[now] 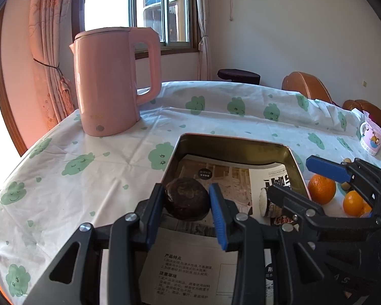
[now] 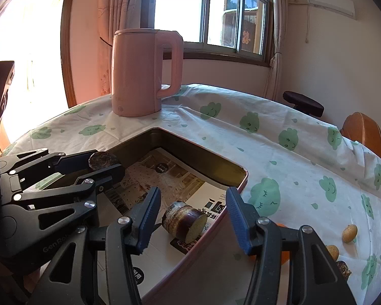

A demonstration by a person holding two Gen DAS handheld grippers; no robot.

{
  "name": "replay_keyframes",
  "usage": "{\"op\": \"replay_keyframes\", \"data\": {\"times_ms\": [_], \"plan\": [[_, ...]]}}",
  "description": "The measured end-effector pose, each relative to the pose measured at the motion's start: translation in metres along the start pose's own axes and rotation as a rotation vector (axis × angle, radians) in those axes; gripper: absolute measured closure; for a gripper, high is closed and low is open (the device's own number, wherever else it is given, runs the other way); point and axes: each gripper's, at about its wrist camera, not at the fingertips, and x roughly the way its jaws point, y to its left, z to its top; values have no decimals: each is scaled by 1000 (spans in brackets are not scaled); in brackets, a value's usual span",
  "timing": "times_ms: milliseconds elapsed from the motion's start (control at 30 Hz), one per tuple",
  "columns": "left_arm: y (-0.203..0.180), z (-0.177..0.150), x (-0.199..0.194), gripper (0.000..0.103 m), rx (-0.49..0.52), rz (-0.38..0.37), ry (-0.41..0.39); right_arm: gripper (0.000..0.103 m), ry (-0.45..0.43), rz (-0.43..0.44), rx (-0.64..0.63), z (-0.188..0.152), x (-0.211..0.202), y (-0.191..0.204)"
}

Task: Organize fruits
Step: 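Lower the can into the tin box and open the right tool while the left tool releases the mangosteen, then grasp the large purple passion fruit with the left tool while the right tool grasps another striped can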

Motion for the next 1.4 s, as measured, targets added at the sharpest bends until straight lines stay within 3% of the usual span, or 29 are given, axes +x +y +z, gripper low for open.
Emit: {"op": "replay_keyframes", "data": {"times_ms": [133, 367, 733, 867, 1100, 1400], "plan": [[2, -1, -6, 48, -16, 37, -29, 32, -13, 6, 28, 0, -2, -6], [3, -1, -9, 47, -19, 44, -52, 30, -26, 0, 31, 0, -4, -7], [6, -3, -21, 32, -42, 63, -119, 25, -90, -37, 35, -2, -17, -6], [2, -7, -31, 27, -66, 22, -139, 25, -177, -45, 40, -9, -39, -8], [-33, -13, -52, 27, -10, -59, -162, 25, -231, -105, 44, -28, -86, -34], [-103, -24, -66, 27, 105, -204, -125, 25, -145, -277, 183, -77, -134, -112]]}}
